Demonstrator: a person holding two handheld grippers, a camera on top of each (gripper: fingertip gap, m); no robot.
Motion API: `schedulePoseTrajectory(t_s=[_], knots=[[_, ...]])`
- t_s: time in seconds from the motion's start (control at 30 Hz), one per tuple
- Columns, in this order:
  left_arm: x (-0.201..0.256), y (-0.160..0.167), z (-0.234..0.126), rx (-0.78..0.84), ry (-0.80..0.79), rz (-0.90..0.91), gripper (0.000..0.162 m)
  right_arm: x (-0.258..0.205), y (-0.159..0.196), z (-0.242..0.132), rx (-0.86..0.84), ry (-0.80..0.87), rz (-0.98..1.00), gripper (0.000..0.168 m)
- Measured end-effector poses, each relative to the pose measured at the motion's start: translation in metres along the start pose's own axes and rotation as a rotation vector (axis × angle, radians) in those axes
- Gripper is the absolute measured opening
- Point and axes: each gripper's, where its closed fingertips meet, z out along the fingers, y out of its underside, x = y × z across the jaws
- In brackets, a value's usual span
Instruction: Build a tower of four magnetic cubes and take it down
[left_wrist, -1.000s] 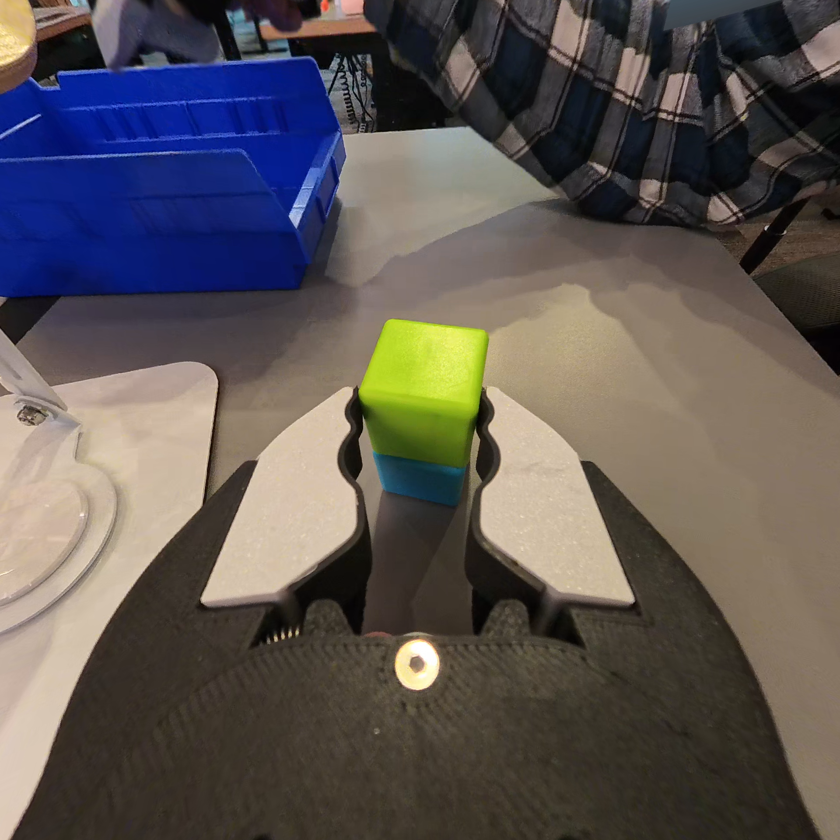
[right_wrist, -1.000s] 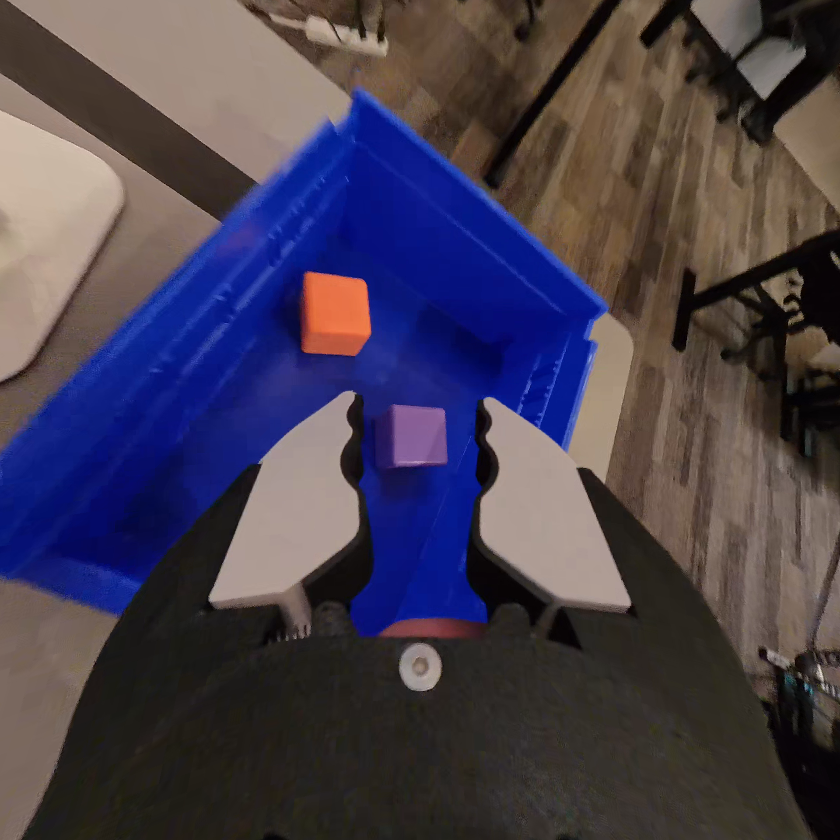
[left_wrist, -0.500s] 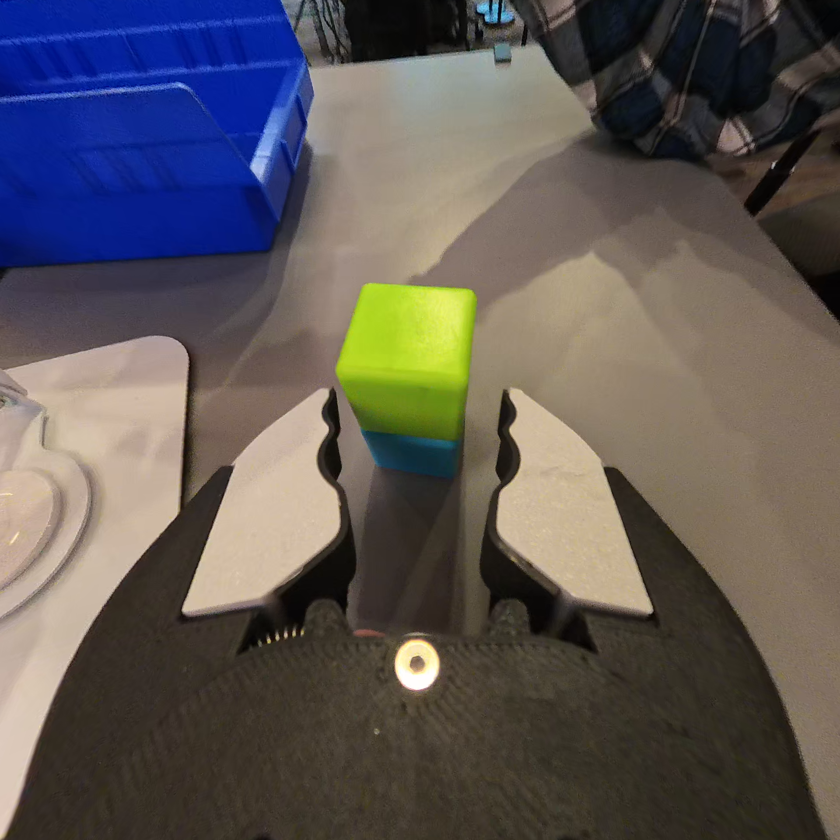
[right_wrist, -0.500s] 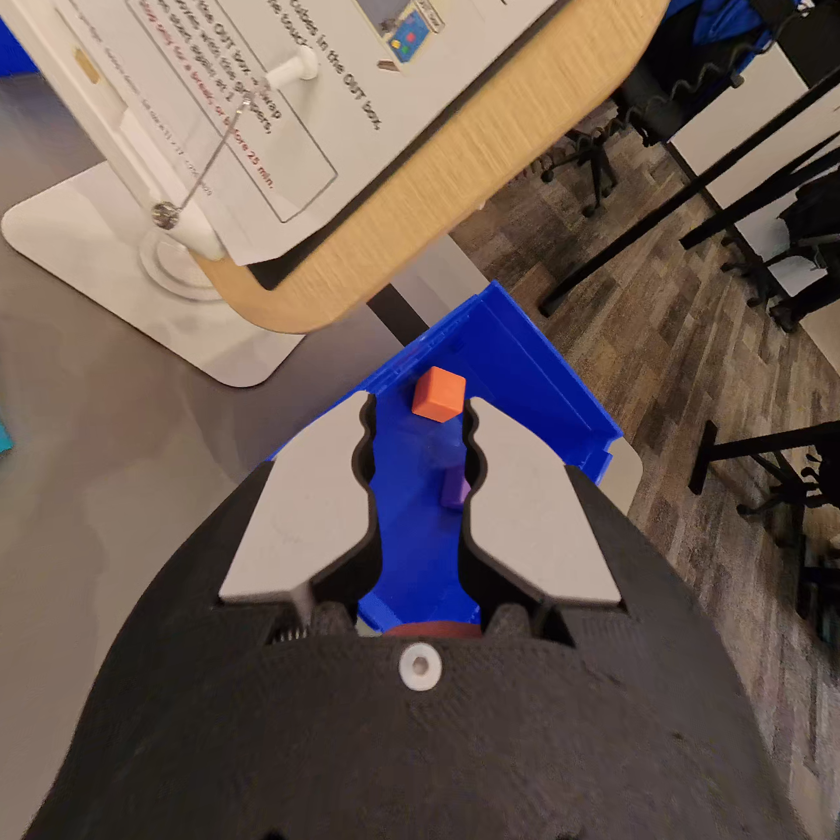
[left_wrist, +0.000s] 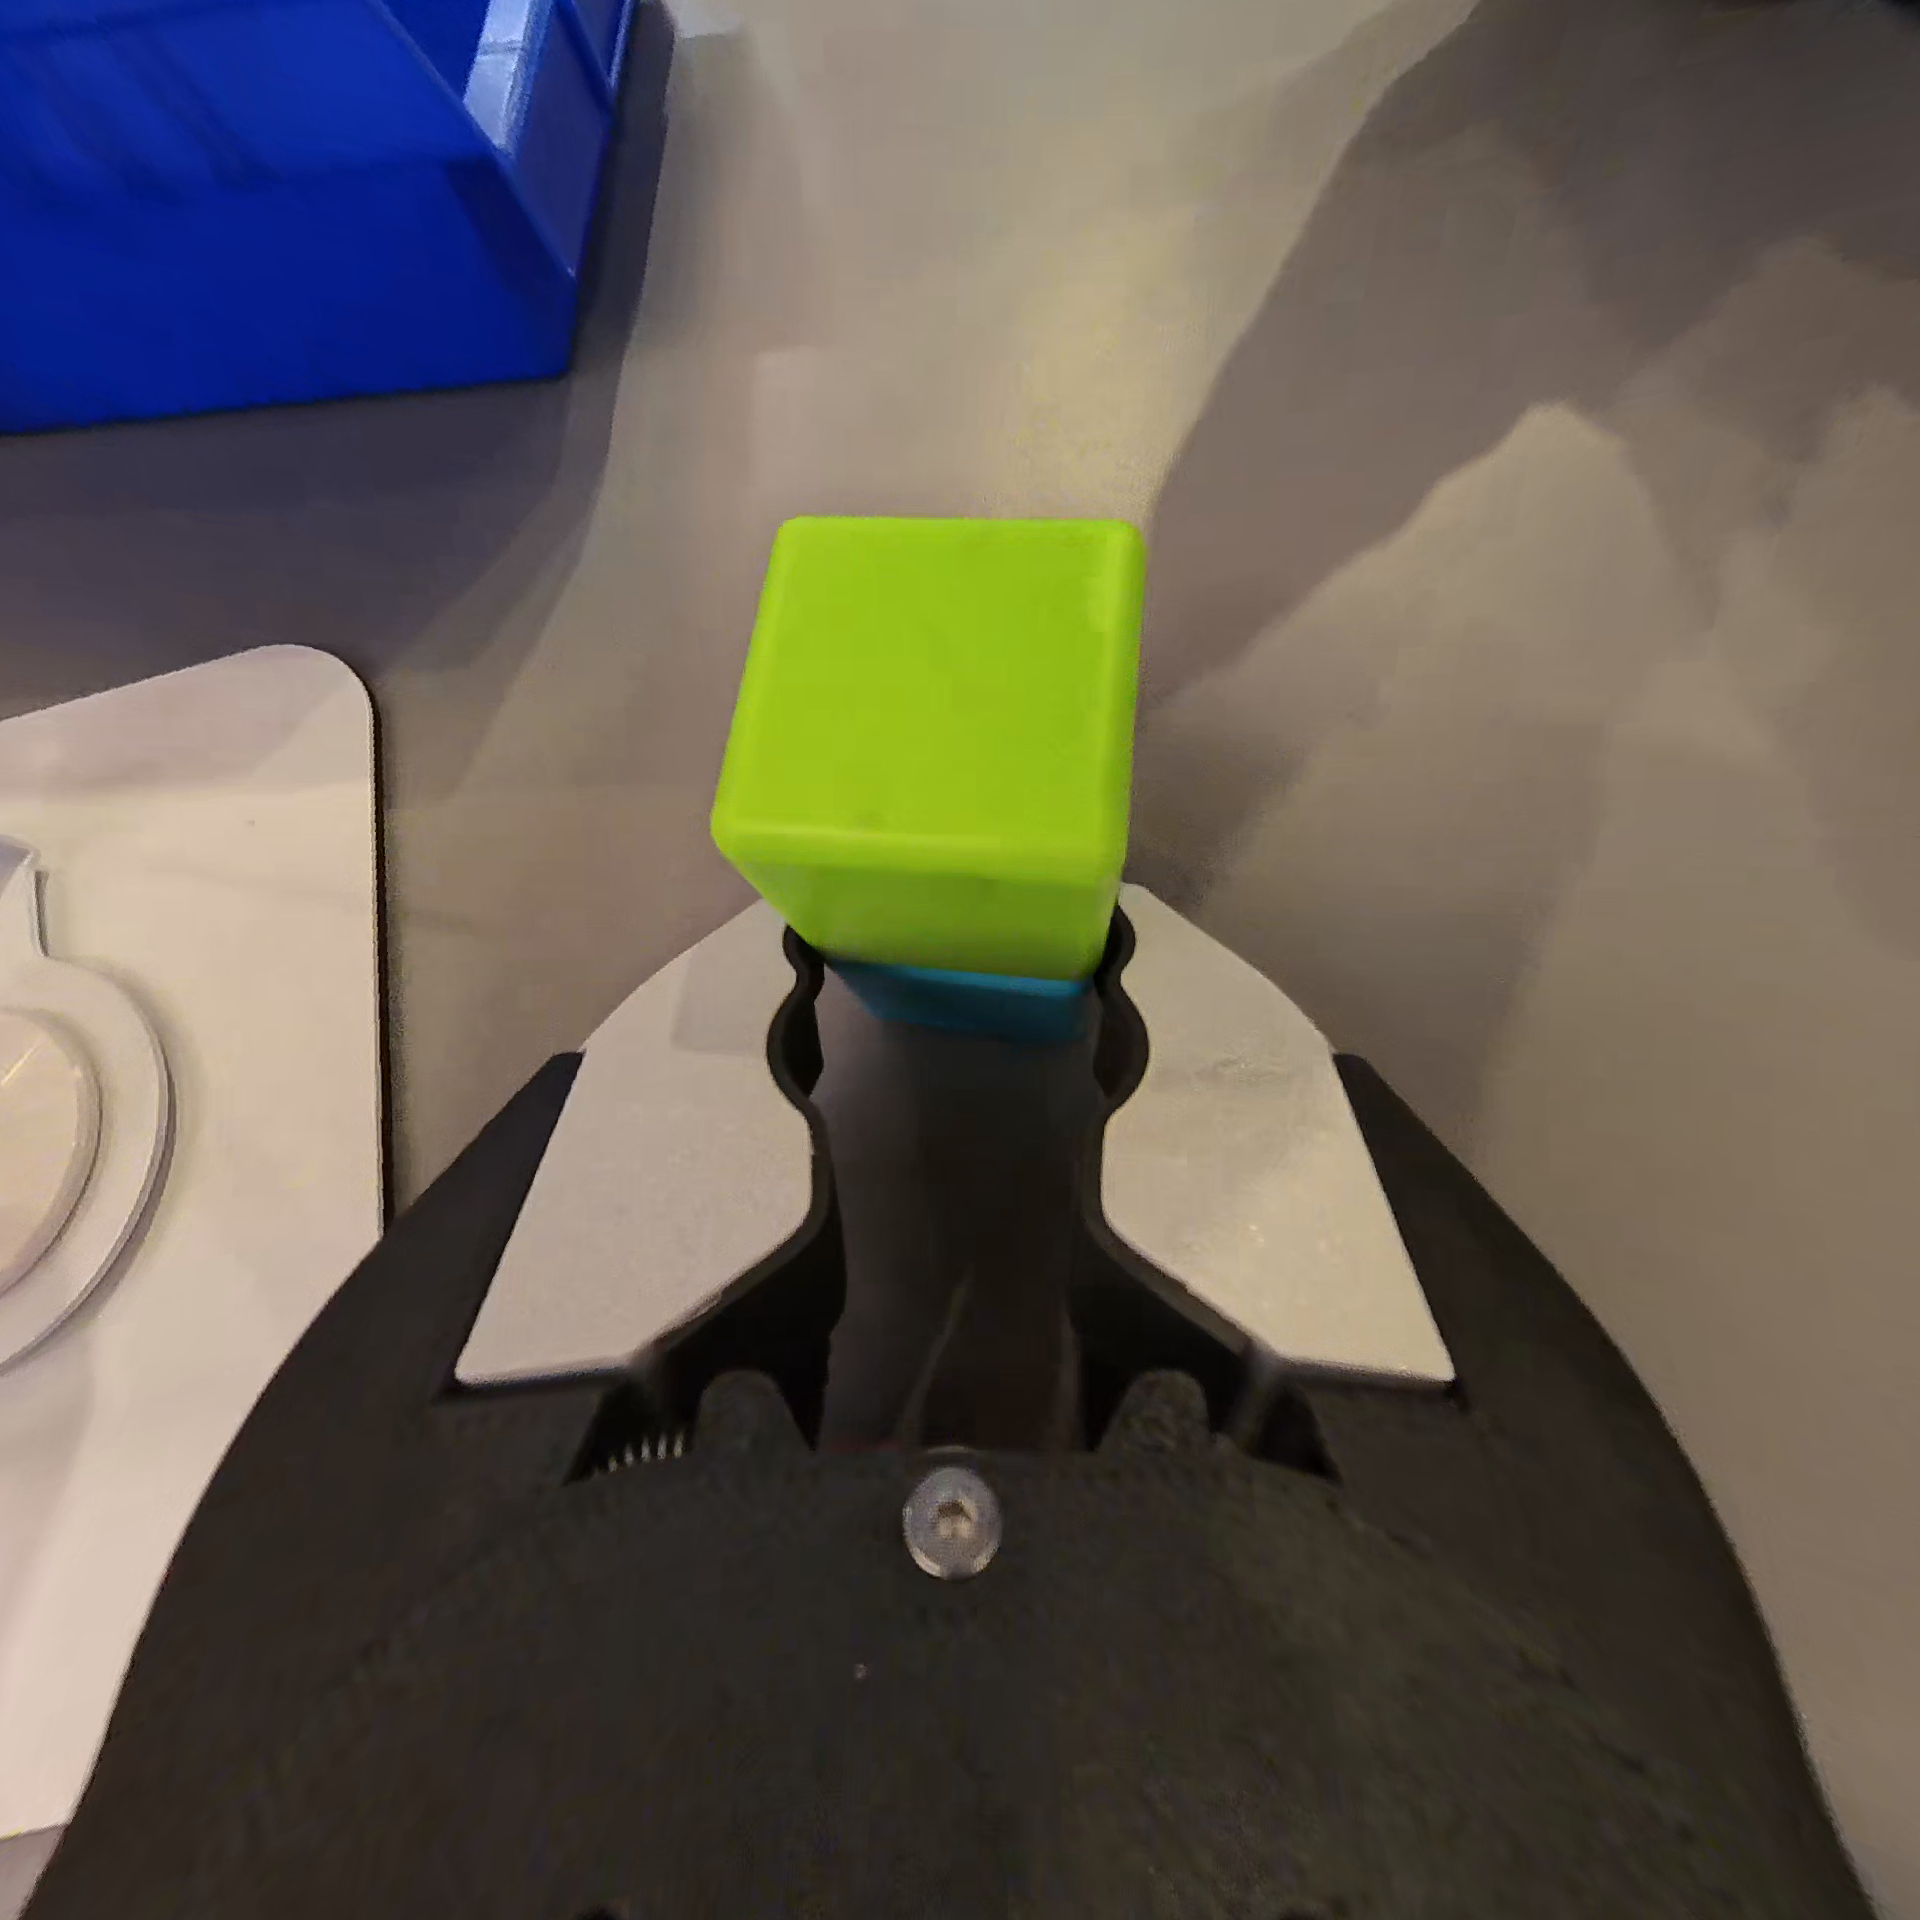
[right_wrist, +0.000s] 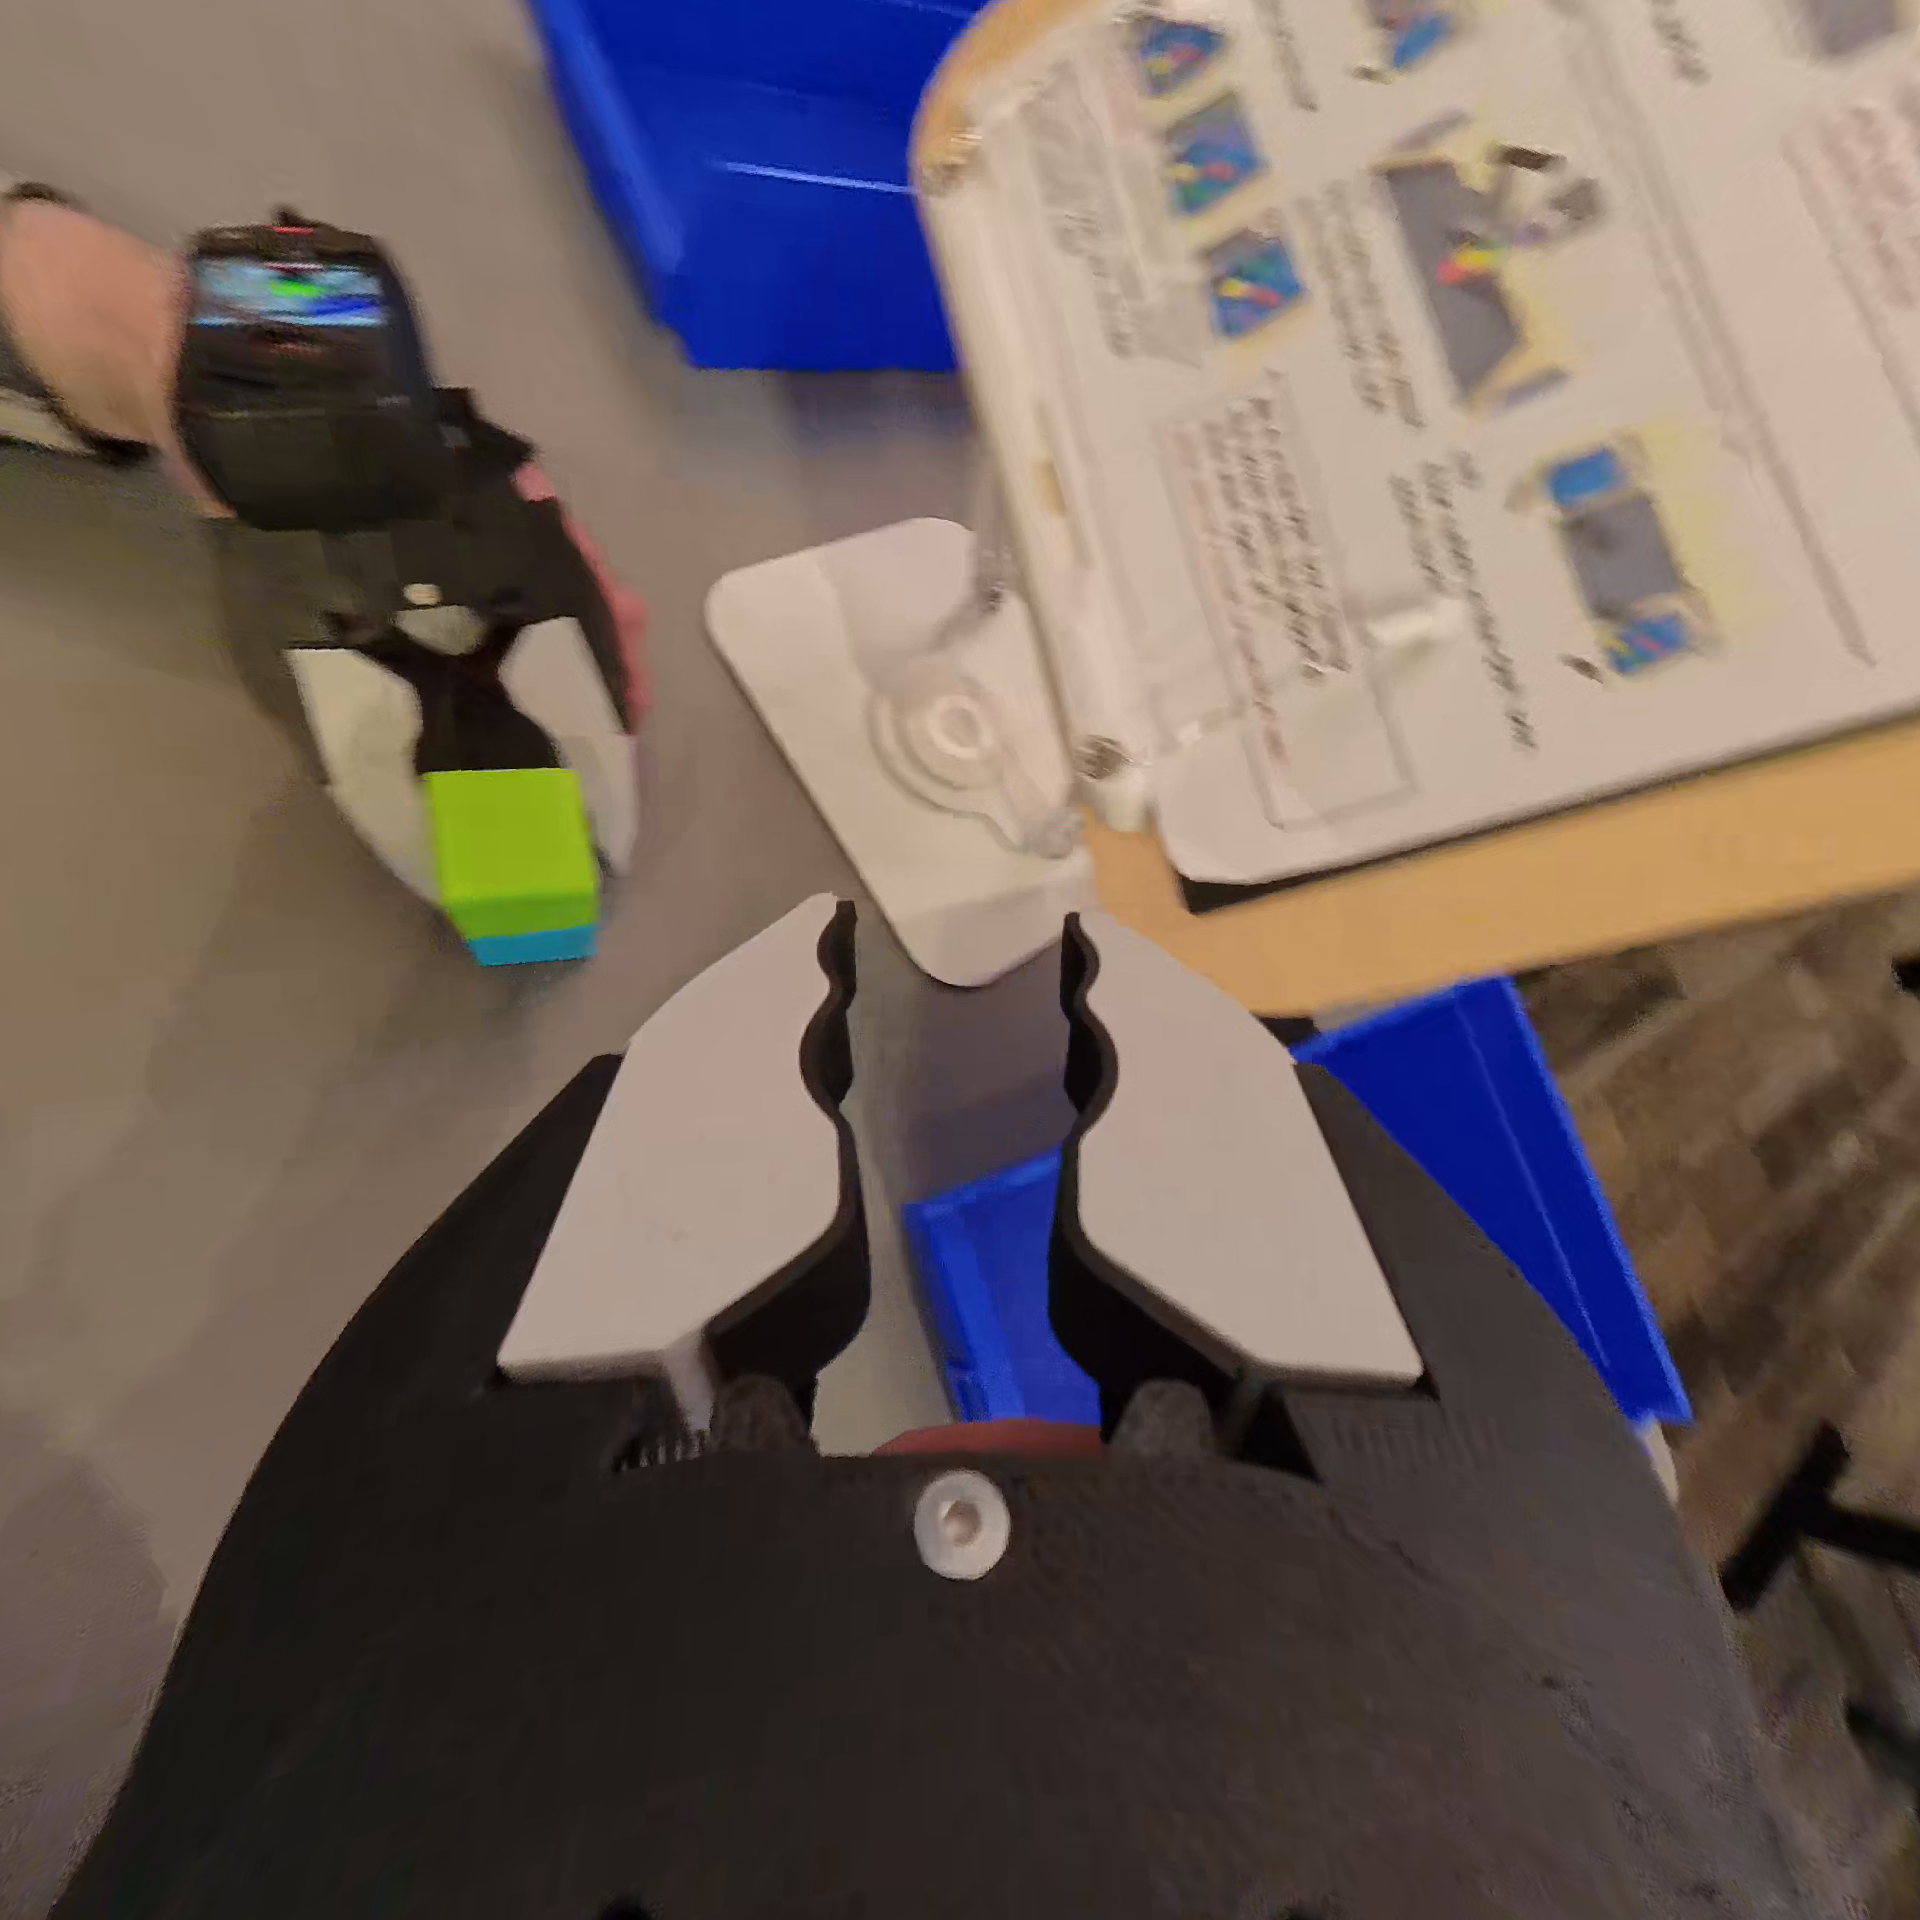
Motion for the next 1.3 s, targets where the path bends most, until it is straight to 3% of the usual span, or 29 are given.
schedulePoseTrajectory(t_s=[0.03, 0.27, 0.5, 0.77, 1.03, 1.3], knots=[[0.0, 0.0, 0.0, 0.0, 0.0, 0.0, 0.05, -0.013, -0.004, 0.007, -0.004, -0.04, -0.023, 0.039], [-0.003, 0.0, 0.0, -0.002, -0.019, -0.007, 0.05, -0.088, 0.01, 0.069, -0.159, -0.284, -0.161, 0.057], [-0.004, 0.0, 0.0, -0.003, -0.026, -0.011, 0.05, -0.122, 0.032, 0.105, -0.262, -0.414, -0.156, 0.066], [-0.004, 0.0, 0.0, -0.003, -0.024, -0.013, 0.05, -0.132, 0.044, 0.118, -0.301, -0.455, -0.13, 0.066], [-0.005, 0.001, 0.0, -0.004, -0.025, -0.021, 0.05, -0.14, 0.047, 0.121, -0.304, -0.51, -0.123, 0.051], [-0.006, 0.001, 0.0, -0.005, -0.031, -0.023, 0.05, -0.139, 0.047, 0.121, -0.303, -0.515, -0.129, 0.051]])
